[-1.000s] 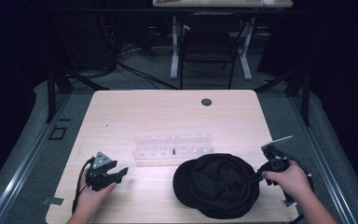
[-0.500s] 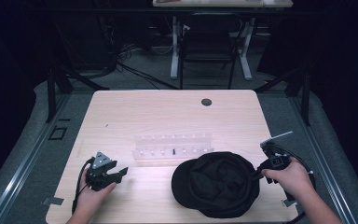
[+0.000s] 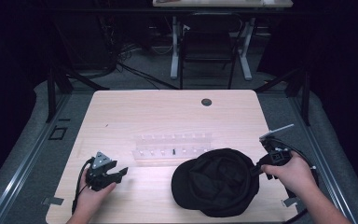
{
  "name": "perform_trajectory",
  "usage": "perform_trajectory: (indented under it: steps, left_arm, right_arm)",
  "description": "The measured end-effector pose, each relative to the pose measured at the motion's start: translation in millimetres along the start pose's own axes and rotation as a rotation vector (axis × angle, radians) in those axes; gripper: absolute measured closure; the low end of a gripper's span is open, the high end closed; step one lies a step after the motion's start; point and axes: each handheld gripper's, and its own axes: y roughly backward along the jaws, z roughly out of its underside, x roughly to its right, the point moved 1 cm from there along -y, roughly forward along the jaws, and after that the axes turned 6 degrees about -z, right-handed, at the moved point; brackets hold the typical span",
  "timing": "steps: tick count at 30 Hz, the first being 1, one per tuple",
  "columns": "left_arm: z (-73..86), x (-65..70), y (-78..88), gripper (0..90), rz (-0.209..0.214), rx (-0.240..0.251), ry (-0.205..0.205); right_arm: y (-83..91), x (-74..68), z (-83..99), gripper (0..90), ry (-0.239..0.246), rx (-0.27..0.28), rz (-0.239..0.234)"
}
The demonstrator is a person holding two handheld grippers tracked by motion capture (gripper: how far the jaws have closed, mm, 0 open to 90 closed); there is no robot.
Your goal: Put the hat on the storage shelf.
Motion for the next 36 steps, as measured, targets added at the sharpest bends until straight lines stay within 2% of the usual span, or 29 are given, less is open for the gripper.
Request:
perform_trajectory:
  steps: [3, 4, 5, 6, 7, 8, 11, 13, 14, 15, 17, 18, 20, 21, 22, 23, 24, 26, 27, 28, 29, 30, 32, 33, 35, 36]
  left_arm:
    - [0.0, 0.1, 0.0, 43.9, 0.001, -0.001, -0.001]
    - [0.0, 0.2, 0.0, 43.9, 0.001, 0.000, -0.001]
    - [0.0, 0.1, 0.1, 43.8, 0.000, -0.001, 0.000]
    - [0.0, 0.1, 0.2, 43.8, 0.000, 0.000, 0.000]
    - [0.0, 0.0, 0.3, 43.9, 0.001, 0.000, 0.000]
    - [-0.1, 0.0, 0.4, 43.8, 0.001, 0.000, 0.000]
    - [0.0, -0.1, 0.4, 43.9, 0.001, 0.000, 0.000]
    - [0.1, -0.1, 0.4, 43.9, 0.001, -0.001, 0.000]
    - [0.1, -0.1, 0.3, 43.8, 0.001, -0.001, 0.000]
    - [0.1, 0.1, 0.2, 43.9, 0.001, 0.000, 0.002]
    - [0.1, 0.1, 0.2, 43.8, 0.002, 0.000, 0.003]
    - [0.0, 0.0, 0.2, 43.9, 0.001, -0.001, 0.000]
    - [0.1, 0.1, 0.1, 43.8, 0.000, -0.001, -0.001]
    - [0.1, 0.1, 0.1, 43.8, 0.001, -0.001, 0.000]
    - [0.1, 0.2, 0.0, 43.8, 0.001, -0.001, -0.002]
    - [0.1, 0.2, 0.0, 43.8, 0.001, -0.001, -0.002]
    - [0.0, 0.2, 0.1, 43.8, 0.002, -0.002, -0.001]
    - [0.0, 0.2, 0.2, 43.9, 0.002, -0.001, 0.000]
    - [0.0, 0.0, 0.3, 43.8, 0.002, -0.002, 0.000]
    - [0.0, 0.0, 0.3, 43.8, 0.002, -0.002, 0.000]
    - [-0.1, -0.2, 0.6, 43.8, 0.007, -0.008, -0.002]
    - [-0.1, -0.1, 0.4, 43.8, 0.007, -0.007, -0.002]
    - [-0.2, -0.2, 0.4, 43.8, 0.008, -0.008, -0.007]
    - [-0.2, -0.1, 0.4, 43.8, 0.008, -0.006, -0.005]
    - [-0.2, -0.1, 0.5, 43.9, 0.008, -0.007, -0.006]
    - [-0.2, -0.1, 0.7, 43.8, 0.008, -0.007, -0.001]
  right_arm:
    - [4.7, -6.9, -0.7, 87.8, 0.004, 0.002, -0.002]
    - [7.9, -7.8, -1.9, 87.7, 0.025, -0.031, 0.001]
    - [7.0, -11.7, -1.2, 87.8, 0.004, 0.006, 0.002]
    - [11.6, -13.1, -2.7, 87.8, 0.029, -0.036, 0.007]
    - [10.7, -15.5, -1.9, 87.7, 0.012, -0.004, 0.004]
    - [12.9, -17.4, -2.6, 87.7, 0.016, -0.018, 0.008]
    - [15.6, -24.0, -3.2, 87.7, 0.001, 0.010, 0.010]
    - [19.9, -26.6, -4.7, 87.8, 0.014, -0.014, 0.017]
    - [20.2, -29.0, -4.7, 87.8, 0.009, 0.003, 0.020]
    - [23.2, -29.3, -5.6, 87.7, 0.025, -0.022, 0.023]
    - [24.8, -34.3, -6.1, 87.7, 0.009, 0.005, 0.010]
    - [28.0, -35.8, -7.1, 87.8, 0.020, -0.013, 0.004]
    - [29.7, -39.9, -7.4, 87.7, 0.014, 0.004, -0.004]
    - [31.7, -41.1, -8.2, 87.7, 0.027, -0.013, -0.002]
    - [31.5, -43.0, -8.0, 87.8, 0.019, 0.000, 0.001]
    - [33.8, -44.3, -8.9, 87.7, 0.035, -0.021, 0.001]
    - [33.5, -47.1, -9.0, 87.8, 0.021, -0.003, -0.004]
    - [36.2, -49.9, -9.5, 87.7, 0.036, -0.012, 0.002]
    - [36.3, -52.0, -10.0, 87.8, 0.026, 0.003, -0.005]
    - [39.0, -53.4, -10.8, 87.7, 0.036, -0.013, -0.015]
    - [38.7, -55.5, -10.5, 87.7, 0.025, 0.004, -0.017]
    - [41.5, -57.2, -11.5, 87.8, 0.038, -0.012, -0.022]
    - [43.5, -61.7, -12.2, 87.8, 0.028, 0.002, -0.031]
    - [46.3, -62.5, -13.1, 87.8, 0.042, -0.016, -0.031]
    - [48.1, -66.5, -13.9, 87.8, 0.030, 0.000, -0.045]
    - [50.6, -67.4, -14.8, 87.8, 0.039, -0.015, -0.049]
